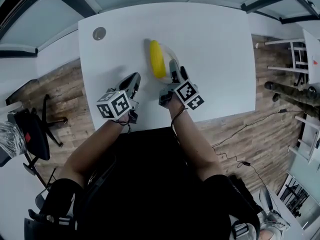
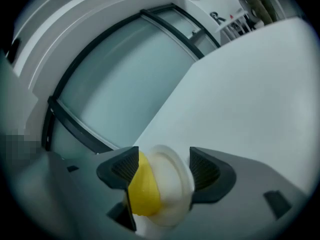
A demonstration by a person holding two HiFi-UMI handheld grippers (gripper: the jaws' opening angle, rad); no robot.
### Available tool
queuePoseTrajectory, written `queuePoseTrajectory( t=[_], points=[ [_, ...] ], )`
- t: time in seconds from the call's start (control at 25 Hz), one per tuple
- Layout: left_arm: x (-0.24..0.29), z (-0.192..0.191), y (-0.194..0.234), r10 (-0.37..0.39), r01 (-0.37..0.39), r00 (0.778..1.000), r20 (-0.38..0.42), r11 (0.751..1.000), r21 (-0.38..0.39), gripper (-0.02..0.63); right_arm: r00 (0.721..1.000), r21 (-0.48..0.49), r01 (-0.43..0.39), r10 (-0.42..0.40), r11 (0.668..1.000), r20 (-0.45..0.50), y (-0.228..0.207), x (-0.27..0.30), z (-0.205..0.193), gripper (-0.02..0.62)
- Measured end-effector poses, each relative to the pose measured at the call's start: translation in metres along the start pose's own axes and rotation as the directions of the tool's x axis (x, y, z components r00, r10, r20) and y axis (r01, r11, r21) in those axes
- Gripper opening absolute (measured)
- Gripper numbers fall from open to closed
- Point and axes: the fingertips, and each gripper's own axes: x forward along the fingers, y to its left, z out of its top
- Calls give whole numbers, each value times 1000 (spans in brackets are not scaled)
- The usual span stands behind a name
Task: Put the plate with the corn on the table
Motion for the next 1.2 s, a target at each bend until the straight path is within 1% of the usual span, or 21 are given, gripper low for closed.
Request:
queuePoseTrajectory(
  t=[0.04,0.12,0.28,0.44,0.48,0.56,0.68,0.76,0.84,0.92,1.0,1.12,1.2],
  points=[
    [-2,0,0,-2,2,1000,1,1000,2,3,999,-47,27,-26,999,22,-5,-6,2,300],
    [-5,0,-1,-10,10,1000,4,1000,10,3,998,-76,47,-43,996,56,-11,-16,5,299],
    [-8,4,-9,-36,35,999,10,999,31,2,995,-49,31,-26,998,91,-11,-34,9,299],
    [-10,4,-17,-64,63,998,9,997,48,3,995,-32,-6,10,999,103,-1,-50,6,296],
    [-11,4,-21,-74,73,997,10,996,54,3,994,-27,-15,18,1000,108,2,-56,6,279],
    [-13,3,-29,-96,95,995,13,993,64,3,992,-23,-26,29,999,126,9,-69,7,186],
    [-17,2,-40,-130,128,991,16,989,76,3,990,-23,-42,45,999,134,19,-86,7,10],
    [-21,0,-46,-148,146,989,14,985,87,3,990,-55,-68,75,996,121,29,-97,2,2],
    [-22,-2,-55,-172,170,985,15,980,108,2,989,-120,-94,107,988,104,39,-106,-1,2],
    [-24,-4,-67,-198,193,980,15,971,143,3,987,-207,-111,132,972,91,51,-115,-3,2],
    [-26,-4,-80,-218,210,976,14,957,202,2,985,-306,-118,149,945,81,63,-122,-2,2],
    [-29,2,-97,-234,212,972,34,926,311,2,982,-443,-124,175,888,75,79,-127,3,2],
    [-34,9,-107,-232,192,971,63,904,381,3,978,-517,-129,193,846,73,90,-130,8,2]
  ],
)
